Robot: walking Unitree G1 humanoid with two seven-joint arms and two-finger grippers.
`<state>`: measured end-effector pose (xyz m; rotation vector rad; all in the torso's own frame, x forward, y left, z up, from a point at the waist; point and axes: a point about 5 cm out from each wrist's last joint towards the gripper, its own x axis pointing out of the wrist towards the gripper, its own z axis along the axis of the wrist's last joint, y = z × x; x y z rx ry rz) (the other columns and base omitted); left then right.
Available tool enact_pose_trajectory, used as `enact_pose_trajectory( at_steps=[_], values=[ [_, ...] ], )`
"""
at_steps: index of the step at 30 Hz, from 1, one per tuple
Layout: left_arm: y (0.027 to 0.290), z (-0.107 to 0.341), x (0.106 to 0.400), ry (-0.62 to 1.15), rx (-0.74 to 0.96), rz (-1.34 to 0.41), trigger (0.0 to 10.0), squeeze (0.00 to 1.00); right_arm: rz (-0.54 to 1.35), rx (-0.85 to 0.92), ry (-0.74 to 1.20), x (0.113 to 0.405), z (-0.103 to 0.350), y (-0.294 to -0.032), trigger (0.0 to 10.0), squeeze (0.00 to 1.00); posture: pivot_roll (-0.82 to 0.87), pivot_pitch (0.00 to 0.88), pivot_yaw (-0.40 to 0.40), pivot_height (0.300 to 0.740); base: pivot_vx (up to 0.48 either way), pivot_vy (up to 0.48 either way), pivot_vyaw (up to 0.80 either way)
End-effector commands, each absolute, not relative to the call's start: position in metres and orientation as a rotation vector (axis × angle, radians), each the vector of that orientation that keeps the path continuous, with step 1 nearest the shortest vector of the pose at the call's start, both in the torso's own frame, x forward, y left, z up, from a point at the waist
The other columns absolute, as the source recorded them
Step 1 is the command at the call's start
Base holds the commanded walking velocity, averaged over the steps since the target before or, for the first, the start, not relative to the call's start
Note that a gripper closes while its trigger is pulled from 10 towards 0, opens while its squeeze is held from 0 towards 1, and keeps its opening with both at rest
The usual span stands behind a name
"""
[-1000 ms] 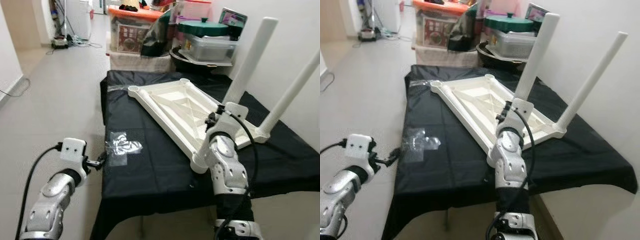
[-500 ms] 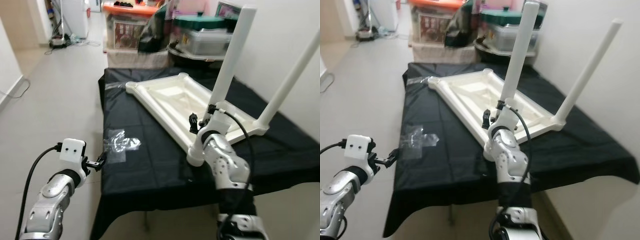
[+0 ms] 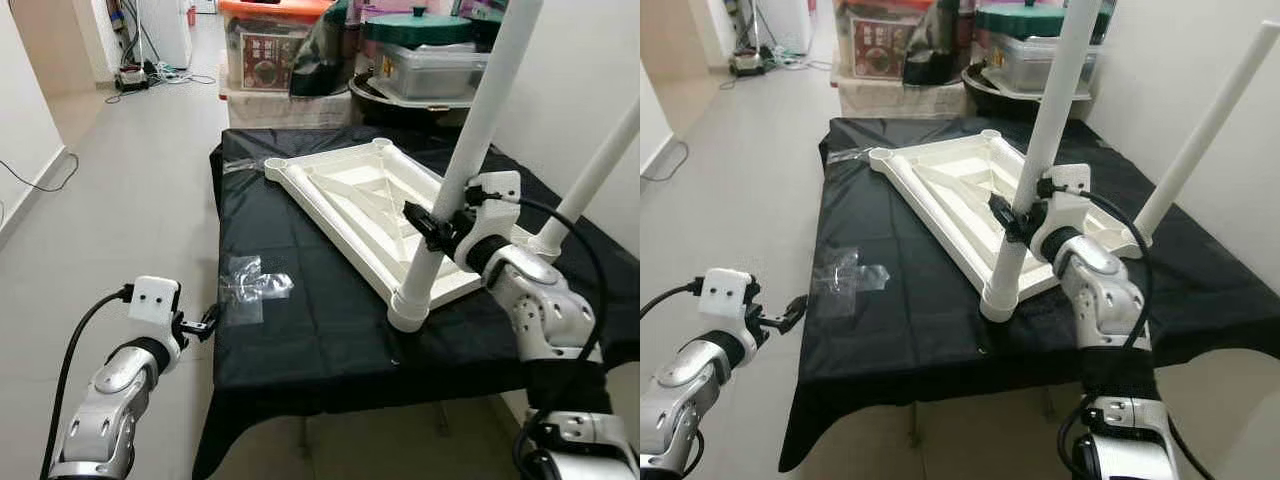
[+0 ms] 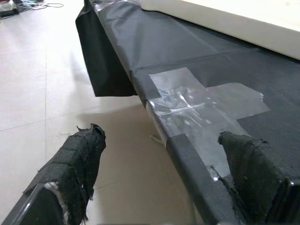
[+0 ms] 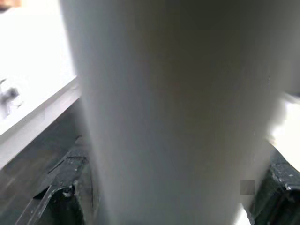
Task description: Building children table
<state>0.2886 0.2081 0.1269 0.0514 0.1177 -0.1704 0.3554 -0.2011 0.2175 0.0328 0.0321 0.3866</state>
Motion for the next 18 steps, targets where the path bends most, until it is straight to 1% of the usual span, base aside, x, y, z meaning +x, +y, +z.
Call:
enact_pose_trajectory(
  at_steps=[1,2,3,4,5,6,8,10,11,12,13,14,16,17,18],
  values=[
    [0.207,0.122,0.289,0.138,0.058,-0.175,10.0,0.00,0.478,-0.018,0.057,0.358,0.211,-0.203,9.8,0.00,0.04,0.000,-0.090,0.740,0.000,0.000,0.00],
    [0.208,0.122,0.290,0.137,0.059,-0.176,10.0,0.00,0.527,-0.050,0.091,0.361,0.206,-0.207,8.9,0.00,0.05,0.000,-0.095,0.740,0.000,0.000,0.00],
    [0.209,0.123,0.290,0.134,0.060,-0.175,10.0,0.00,0.531,-0.060,0.114,0.367,0.204,-0.211,2.9,0.00,0.06,0.000,-0.101,0.740,0.000,0.000,0.00],
    [0.209,0.123,0.290,0.134,0.060,-0.175,10.0,0.00,0.531,-0.060,0.114,0.367,0.204,-0.211,2.9,0.00,0.06,0.000,-0.101,0.740,0.000,0.000,0.00],
    [0.210,0.125,0.291,0.130,0.062,-0.174,10.0,0.00,0.502,-0.050,0.118,0.373,0.207,-0.216,0.0,0.00,0.07,0.000,-0.106,0.740,0.000,0.000,0.00],
    [0.210,0.125,0.291,0.130,0.062,-0.174,10.0,0.00,0.502,-0.050,0.118,0.373,0.207,-0.216,0.0,0.00,0.07,0.000,-0.106,0.740,0.000,0.000,0.00],
    [0.212,0.126,0.290,0.125,0.065,-0.168,10.0,0.00,0.345,0.019,0.134,0.382,0.208,-0.228,0.0,0.00,0.08,0.000,-0.116,0.740,0.000,0.000,0.00],
    [0.212,0.126,0.290,0.125,0.065,-0.168,10.0,0.00,0.345,0.019,0.134,0.382,0.208,-0.228,0.0,0.00,0.08,0.000,-0.116,0.740,0.000,0.000,0.00],
    [0.213,0.126,0.289,0.125,0.066,-0.166,10.0,0.00,0.289,0.044,0.139,0.384,0.208,-0.232,0.0,0.00,0.08,0.000,-0.117,0.740,0.000,0.000,0.00],
    [0.214,0.126,0.288,0.125,0.067,-0.164,10.0,0.00,0.185,0.064,0.145,0.385,0.205,-0.238,0.0,0.00,0.08,0.000,-0.119,0.740,0.000,0.000,0.00],
    [0.214,0.126,0.288,0.125,0.067,-0.164,10.0,0.00,0.185,0.064,0.145,0.385,0.205,-0.238,0.0,0.00,0.08,0.000,-0.119,0.740,0.000,0.000,0.00],
    [0.214,0.125,0.287,0.126,0.067,-0.163,10.0,0.00,0.120,0.074,0.149,0.385,0.203,-0.241,0.0,0.00,0.08,0.000,-0.119,0.740,0.000,0.000,0.00],
    [0.214,0.125,0.287,0.126,0.067,-0.163,10.0,0.00,0.120,0.074,0.149,0.385,0.203,-0.241,0.0,0.00,0.08,0.000,-0.119,0.740,0.000,0.000,0.00],
    [0.214,0.124,0.287,0.130,0.069,-0.164,10.0,0.00,-0.266,0.130,0.224,0.373,0.173,-0.245,0.0,0.00,0.08,0.000,-0.111,0.740,0.000,0.000,0.00],
    [0.214,0.124,0.287,0.130,0.069,-0.164,10.0,0.00,-0.266,0.130,0.224,0.373,0.173,-0.245,0.0,0.00,0.08,0.000,-0.111,0.740,0.000,0.000,0.00]
  ],
)
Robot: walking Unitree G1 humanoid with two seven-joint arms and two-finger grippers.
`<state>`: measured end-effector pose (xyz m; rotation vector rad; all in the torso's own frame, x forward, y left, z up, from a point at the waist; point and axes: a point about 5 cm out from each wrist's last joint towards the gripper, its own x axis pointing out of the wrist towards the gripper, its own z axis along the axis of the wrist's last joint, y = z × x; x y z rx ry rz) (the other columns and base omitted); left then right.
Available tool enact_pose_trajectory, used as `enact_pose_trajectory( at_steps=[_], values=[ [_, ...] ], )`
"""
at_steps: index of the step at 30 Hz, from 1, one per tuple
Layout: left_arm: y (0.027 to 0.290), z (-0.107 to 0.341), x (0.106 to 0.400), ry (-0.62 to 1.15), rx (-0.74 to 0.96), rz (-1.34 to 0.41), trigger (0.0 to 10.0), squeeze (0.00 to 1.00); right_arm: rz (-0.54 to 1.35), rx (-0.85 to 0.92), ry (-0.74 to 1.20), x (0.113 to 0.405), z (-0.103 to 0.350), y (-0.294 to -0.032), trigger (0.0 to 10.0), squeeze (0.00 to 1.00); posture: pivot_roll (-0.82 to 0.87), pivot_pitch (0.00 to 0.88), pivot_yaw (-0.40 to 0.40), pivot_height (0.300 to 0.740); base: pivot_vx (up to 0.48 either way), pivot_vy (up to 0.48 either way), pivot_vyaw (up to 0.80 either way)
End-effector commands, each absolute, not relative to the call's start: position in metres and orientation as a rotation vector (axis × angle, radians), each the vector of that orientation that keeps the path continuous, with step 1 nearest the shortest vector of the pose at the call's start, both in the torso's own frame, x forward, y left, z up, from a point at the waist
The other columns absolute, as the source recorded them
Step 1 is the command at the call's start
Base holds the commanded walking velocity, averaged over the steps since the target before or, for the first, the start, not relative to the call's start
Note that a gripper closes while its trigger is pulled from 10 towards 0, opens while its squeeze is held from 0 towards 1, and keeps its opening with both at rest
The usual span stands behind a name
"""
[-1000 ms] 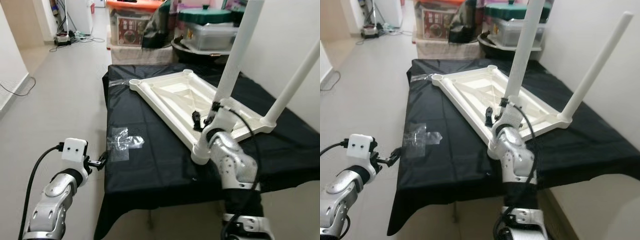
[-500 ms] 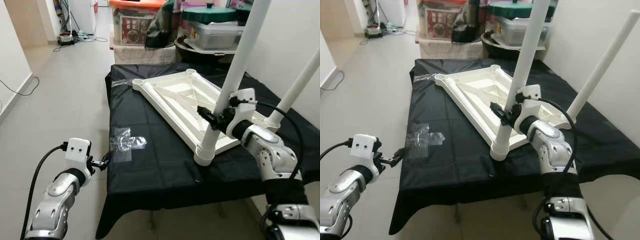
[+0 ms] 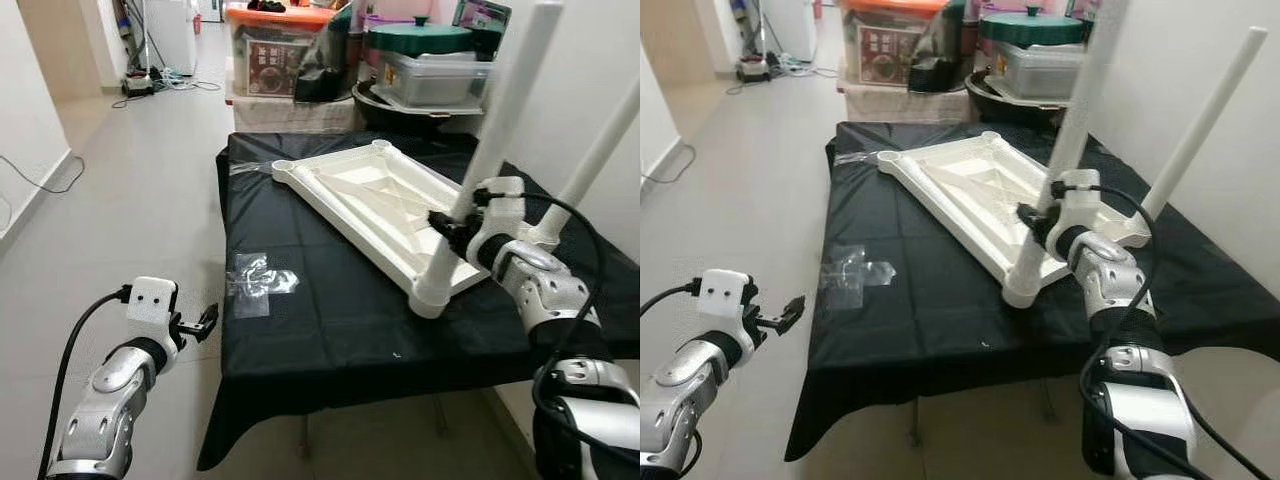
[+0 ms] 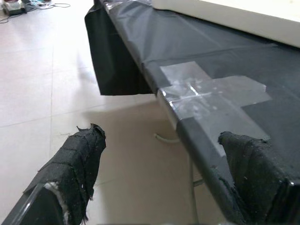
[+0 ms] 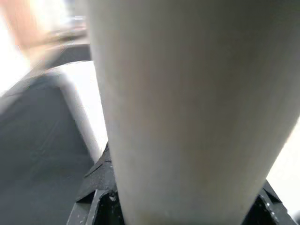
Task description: Building children table
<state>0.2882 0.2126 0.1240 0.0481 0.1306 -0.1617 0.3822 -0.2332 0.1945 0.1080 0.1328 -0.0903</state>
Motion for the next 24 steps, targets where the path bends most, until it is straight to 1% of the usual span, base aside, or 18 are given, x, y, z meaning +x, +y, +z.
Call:
enact_pose_trajectory(
  at_steps=[1,2,3,4,5,6,7,8,9,10,12,14,16,17,18,19,20,24],
  values=[
    [0.214,0.124,0.287,0.130,0.069,-0.164,10.0,0.00,-0.266,0.130,0.224,0.373,0.173,-0.245,0.0,0.00,0.08,0.000,-0.111,0.740,0.000,0.000,0.00],
    [0.213,0.123,0.287,0.131,0.069,-0.166,10.0,0.00,-0.398,0.171,0.257,0.363,0.157,-0.237,0.0,0.00,0.07,0.000,-0.112,0.740,0.000,0.000,0.00],
    [0.213,0.123,0.287,0.131,0.069,-0.166,10.0,0.00,-0.398,0.171,0.257,0.363,0.157,-0.237,0.0,0.00,0.07,0.000,-0.112,0.740,0.000,0.000,0.00],
    [0.212,0.123,0.288,0.131,0.069,-0.169,10.0,0.00,-0.458,0.216,0.278,0.354,0.145,-0.214,0.0,0.00,0.07,0.000,-0.112,0.740,0.000,0.000,0.00],
    [0.211,0.125,0.289,0.127,0.067,-0.171,10.0,0.00,-0.431,0.251,0.296,0.347,0.140,-0.184,0.0,0.00,0.08,0.000,-0.103,0.740,0.000,0.000,0.00],
    [0.211,0.125,0.289,0.127,0.067,-0.171,10.0,0.00,-0.431,0.251,0.296,0.347,0.140,-0.184,0.0,0.00,0.08,0.000,-0.103,0.740,0.000,0.000,0.00],
    [0.210,0.126,0.290,0.125,0.066,-0.173,10.0,0.00,-0.396,0.272,0.302,0.344,0.140,-0.164,0.0,0.00,0.08,0.000,-0.103,0.740,0.000,0.000,0.00],
    [0.210,0.126,0.290,0.125,0.066,-0.173,10.0,0.00,-0.396,0.272,0.302,0.344,0.140,-0.164,0.0,0.00,0.08,0.000,-0.103,0.740,0.000,0.000,0.00],
    [0.209,0.127,0.292,0.123,0.065,-0.175,10.0,0.00,-0.375,0.309,0.291,0.346,0.147,-0.144,0.0,0.00,0.08,0.000,-0.094,0.740,0.000,0.000,0.00],
    [0.209,0.127,0.292,0.123,0.065,-0.175,10.0,0.00,-0.375,0.309,0.291,0.346,0.147,-0.144,0.0,0.00,0.08,0.000,-0.094,0.740,0.000,0.000,0.00],
    [0.209,0.128,0.293,0.121,0.065,-0.179,10.0,0.00,-0.361,0.351,0.281,0.352,0.158,-0.129,0.0,0.00,0.07,0.000,-0.097,0.740,0.000,0.000,0.00],
    [0.209,0.128,0.294,0.120,0.065,-0.179,10.0,0.00,-0.349,0.370,0.291,0.354,0.164,-0.126,0.3,0.00,0.07,0.000,-0.100,0.740,0.000,0.000,0.00],
    [0.209,0.128,0.295,0.120,0.066,-0.178,10.0,0.00,-0.341,0.379,0.300,0.355,0.166,-0.126,0.3,0.00,0.07,0.000,-0.100,0.740,0.000,0.000,0.00],
    [0.210,0.128,0.295,0.119,0.064,-0.177,10.0,0.00,-0.297,0.375,0.304,0.356,0.169,-0.125,10.0,0.00,0.06,0.000,-0.102,0.740,0.000,0.000,0.00],
    [0.210,0.128,0.295,0.119,0.064,-0.177,10.0,0.00,-0.297,0.375,0.304,0.356,0.169,-0.125,10.0,0.00,0.06,0.000,-0.102,0.740,0.000,0.000,0.00],
    [0.209,0.128,0.294,0.119,0.062,-0.176,10.0,0.00,-0.228,0.379,0.286,0.355,0.174,-0.125,10.0,0.00,0.06,0.000,-0.105,0.740,0.000,0.000,0.00],
    [0.208,0.127,0.293,0.120,0.060,-0.176,10.0,0.00,-0.180,0.381,0.271,0.354,0.177,-0.125,10.0,1.00,0.06,0.000,-0.105,0.740,0.000,0.000,0.00],
    [0.207,0.125,0.291,0.122,0.055,-0.178,10.0,0.00,-0.122,0.399,0.217,0.353,0.187,-0.135,10.0,1.00,0.06,0.000,-0.103,0.740,0.000,0.000,0.00]
  ],
)
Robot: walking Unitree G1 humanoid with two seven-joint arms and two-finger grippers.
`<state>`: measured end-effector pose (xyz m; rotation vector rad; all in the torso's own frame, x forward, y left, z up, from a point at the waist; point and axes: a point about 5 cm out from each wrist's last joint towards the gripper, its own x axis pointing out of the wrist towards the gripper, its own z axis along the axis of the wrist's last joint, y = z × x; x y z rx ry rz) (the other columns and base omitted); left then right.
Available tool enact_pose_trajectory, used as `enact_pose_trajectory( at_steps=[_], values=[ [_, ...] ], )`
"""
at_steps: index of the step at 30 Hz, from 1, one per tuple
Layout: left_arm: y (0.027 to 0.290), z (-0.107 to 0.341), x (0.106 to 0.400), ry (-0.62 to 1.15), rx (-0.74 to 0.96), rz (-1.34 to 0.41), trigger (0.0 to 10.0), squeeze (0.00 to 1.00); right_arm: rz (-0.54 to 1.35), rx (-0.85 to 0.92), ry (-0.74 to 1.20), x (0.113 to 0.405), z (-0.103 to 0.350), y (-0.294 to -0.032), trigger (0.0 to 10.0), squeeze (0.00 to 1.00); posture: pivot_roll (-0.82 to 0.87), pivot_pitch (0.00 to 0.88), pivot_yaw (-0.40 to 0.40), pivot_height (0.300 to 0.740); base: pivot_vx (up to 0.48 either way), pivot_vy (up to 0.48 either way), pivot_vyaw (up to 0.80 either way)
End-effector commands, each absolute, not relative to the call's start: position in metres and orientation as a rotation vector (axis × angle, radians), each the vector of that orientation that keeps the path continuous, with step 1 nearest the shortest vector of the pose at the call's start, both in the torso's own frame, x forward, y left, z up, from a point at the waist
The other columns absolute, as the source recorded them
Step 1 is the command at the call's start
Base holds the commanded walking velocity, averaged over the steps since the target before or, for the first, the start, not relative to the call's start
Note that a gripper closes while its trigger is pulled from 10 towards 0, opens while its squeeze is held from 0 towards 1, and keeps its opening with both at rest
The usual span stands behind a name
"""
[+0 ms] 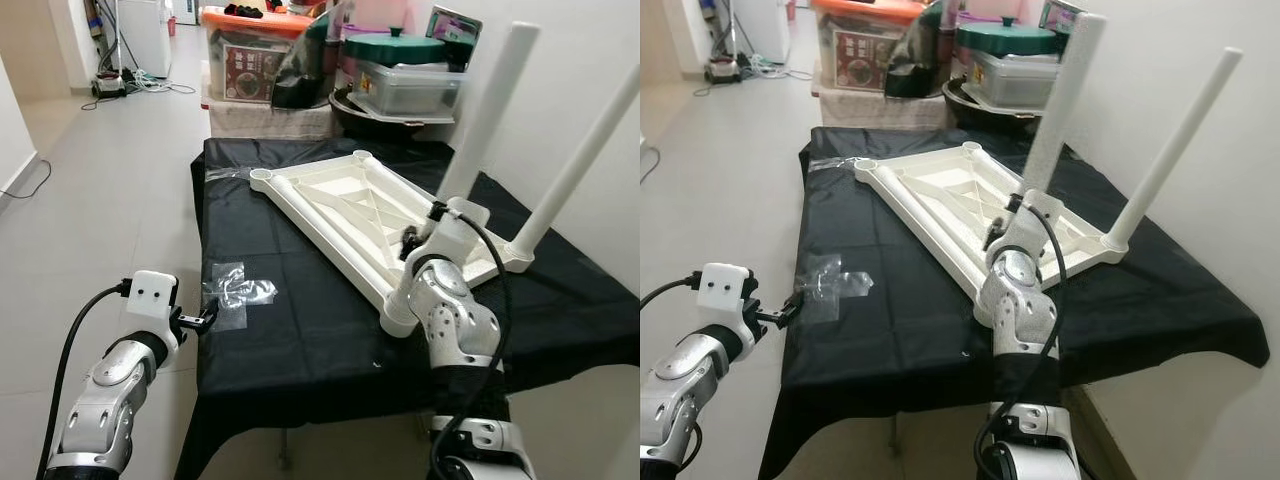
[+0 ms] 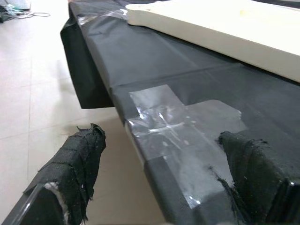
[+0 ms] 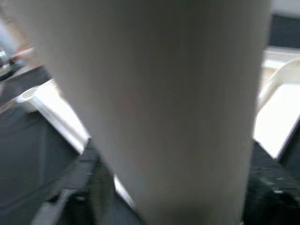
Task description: Building children table
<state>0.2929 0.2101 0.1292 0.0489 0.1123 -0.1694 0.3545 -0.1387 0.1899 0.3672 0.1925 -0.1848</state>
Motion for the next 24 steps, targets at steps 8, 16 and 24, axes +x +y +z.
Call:
enact_pose_trajectory(
  at_steps=[8,16,24],
  values=[
    [0.206,0.125,0.291,0.127,0.054,-0.181,10.0,0.00,0.291,0.304,0.114,0.353,0.208,-0.141,10.0,0.00,0.05,0.000,-0.100,0.740,0.000,0.000,0.00],
    [0.202,0.124,0.294,0.127,0.057,-0.193,10.0,0.00,0.809,0.198,0.073,0.330,0.202,-0.124,10.0,0.00,0.07,0.000,-0.110,0.740,0.000,0.000,0.00],
    [0.204,0.125,0.292,0.128,0.064,-0.195,10.0,0.00,1.039,0.145,0.065,0.318,0.193,-0.096,10.0,0.00,0.09,0.000,-0.121,0.740,0.000,0.000,0.00]
  ],
)
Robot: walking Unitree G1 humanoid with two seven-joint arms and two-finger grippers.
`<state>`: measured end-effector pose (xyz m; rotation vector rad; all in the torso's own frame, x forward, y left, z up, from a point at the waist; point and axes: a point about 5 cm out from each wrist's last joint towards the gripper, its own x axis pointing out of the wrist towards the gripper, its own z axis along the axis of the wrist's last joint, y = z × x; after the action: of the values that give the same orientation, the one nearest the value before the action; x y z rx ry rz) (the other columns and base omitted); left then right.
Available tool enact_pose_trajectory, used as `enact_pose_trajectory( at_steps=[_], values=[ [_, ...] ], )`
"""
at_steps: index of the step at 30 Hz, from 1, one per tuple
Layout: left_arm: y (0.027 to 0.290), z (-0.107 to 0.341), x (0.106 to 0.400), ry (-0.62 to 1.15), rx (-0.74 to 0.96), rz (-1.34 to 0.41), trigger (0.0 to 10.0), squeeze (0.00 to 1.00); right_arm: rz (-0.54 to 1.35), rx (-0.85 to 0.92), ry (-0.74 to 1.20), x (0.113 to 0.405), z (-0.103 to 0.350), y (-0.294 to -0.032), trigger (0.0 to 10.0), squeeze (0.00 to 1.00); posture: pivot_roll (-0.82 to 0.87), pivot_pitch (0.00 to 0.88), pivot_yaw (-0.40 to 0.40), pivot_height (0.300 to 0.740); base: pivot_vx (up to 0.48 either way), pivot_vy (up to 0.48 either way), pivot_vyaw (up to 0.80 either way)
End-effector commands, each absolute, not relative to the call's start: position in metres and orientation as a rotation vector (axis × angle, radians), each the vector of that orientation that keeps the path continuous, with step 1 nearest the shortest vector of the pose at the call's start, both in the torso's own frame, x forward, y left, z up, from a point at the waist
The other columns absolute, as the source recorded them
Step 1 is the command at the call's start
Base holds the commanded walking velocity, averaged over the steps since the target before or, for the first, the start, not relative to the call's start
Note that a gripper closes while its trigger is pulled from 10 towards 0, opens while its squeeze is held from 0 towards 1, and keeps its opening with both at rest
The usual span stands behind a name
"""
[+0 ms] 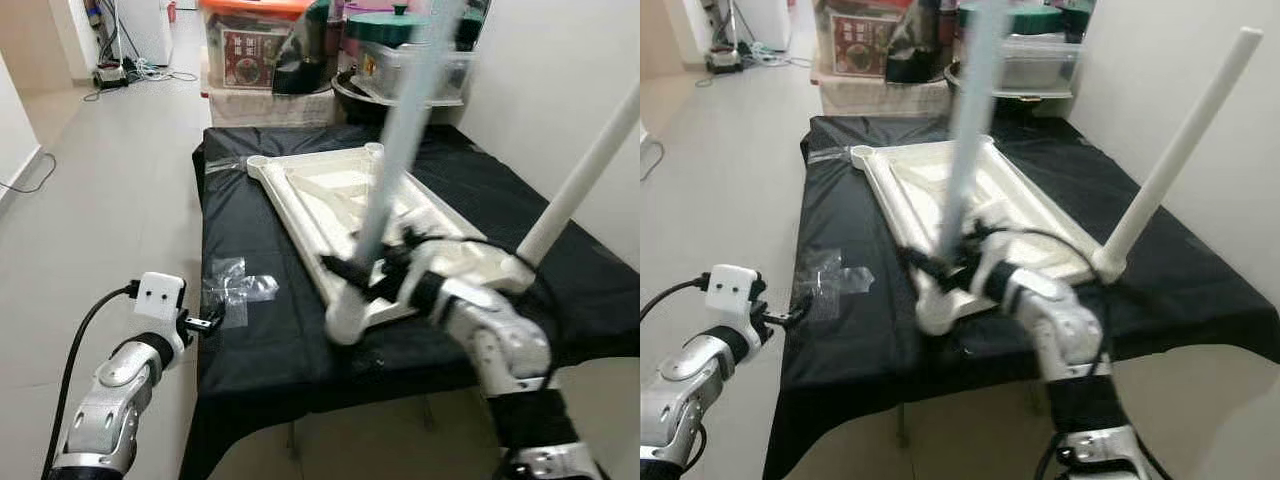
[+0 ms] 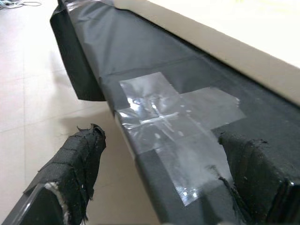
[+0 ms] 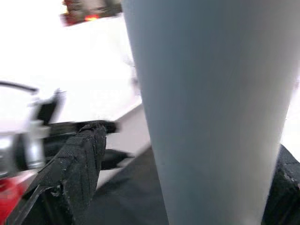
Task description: Building children table
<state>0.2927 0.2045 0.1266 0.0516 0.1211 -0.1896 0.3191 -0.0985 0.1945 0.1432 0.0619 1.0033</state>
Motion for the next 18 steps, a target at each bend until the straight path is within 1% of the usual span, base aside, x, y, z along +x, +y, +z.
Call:
enact_pose_trajectory(
  at_steps=[1,3,4,6,7,8,9,10,11,12,13,15,16,17,18],
  values=[
    [0.205,0.125,0.292,0.127,0.065,-0.193,10.0,0.00,1.053,0.131,0.057,0.321,0.192,-0.094,10.0,0.00,0.09,0.000,-0.125,0.740,0.000,0.000,0.00],
    [0.205,0.125,0.292,0.127,0.065,-0.191,10.0,0.00,1.056,0.116,0.045,0.325,0.192,-0.092,10.0,0.00,0.10,0.000,-0.130,0.740,0.000,0.000,0.00],
    [0.205,0.125,0.291,0.128,0.065,-0.190,10.0,0.00,1.030,0.097,0.037,0.332,0.192,-0.092,8.2,0.00,0.10,0.000,-0.132,0.740,0.000,0.000,0.00],
    [0.205,0.124,0.290,0.129,0.066,-0.190,10.0,0.00,1.009,0.086,0.033,0.337,0.192,-0.092,8.2,0.00,0.10,0.000,-0.133,0.740,0.000,0.000,0.00],
    [0.204,0.124,0.290,0.130,0.064,-0.190,10.0,0.00,0.937,0.072,0.042,0.345,0.190,-0.095,0.0,0.00,0.10,0.000,-0.136,0.740,0.000,0.000,0.00],
    [0.204,0.123,0.289,0.131,0.064,-0.189,10.0,0.00,0.849,0.066,0.054,0.354,0.188,-0.101,0.0,0.00,0.10,0.000,-0.137,0.740,0.000,0.000,0.00],
    [0.204,0.123,0.289,0.131,0.064,-0.189,10.0,0.00,0.849,0.066,0.054,0.354,0.188,-0.101,0.0,0.00,0.10,0.000,-0.137,0.740,0.000,0.000,0.00],
    [0.205,0.123,0.288,0.132,0.063,-0.188,10.0,0.00,0.755,0.071,0.067,0.360,0.185,-0.107,0.0,0.00,0.10,0.000,-0.137,0.740,0.000,0.000,0.00],
    [0.205,0.122,0.287,0.134,0.063,-0.186,10.0,0.00,0.617,0.085,0.079,0.367,0.182,-0.117,0.0,0.00,0.10,0.000,-0.136,0.740,0.000,0.000,0.00],
    [0.206,0.122,0.287,0.135,0.063,-0.186,10.0,0.00,0.532,0.097,0.086,0.370,0.180,-0.123,0.0,0.00,0.10,0.000,-0.136,0.740,0.000,0.000,0.00],
    [0.206,0.122,0.287,0.135,0.063,-0.186,10.0,0.00,0.532,0.097,0.086,0.370,0.180,-0.123,0.0,0.00,0.10,0.000,-0.136,0.740,0.000,0.000,0.00],
    [0.206,0.121,0.286,0.137,0.065,-0.186,10.0,0.00,0.311,0.094,0.114,0.373,0.172,-0.141,0.0,0.00,0.10,0.000,-0.134,0.740,0.000,0.000,0.00],
    [0.205,0.121,0.286,0.138,0.065,-0.188,10.0,0.00,0.162,0.081,0.143,0.371,0.165,-0.154,0.0,0.00,0.10,0.000,-0.134,0.740,0.000,0.000,0.00],
    [0.205,0.121,0.286,0.138,0.065,-0.189,10.0,0.00,0.060,0.069,0.162,0.370,0.160,-0.164,0.0,0.00,0.10,0.000,-0.134,0.740,0.000,0.000,0.00],
    [0.205,0.121,0.286,0.138,0.065,-0.189,10.0,0.00,0.060,0.069,0.162,0.370,0.160,-0.164,0.0,0.00,0.10,0.000,-0.134,0.740,0.000,0.000,0.00]
  ],
)
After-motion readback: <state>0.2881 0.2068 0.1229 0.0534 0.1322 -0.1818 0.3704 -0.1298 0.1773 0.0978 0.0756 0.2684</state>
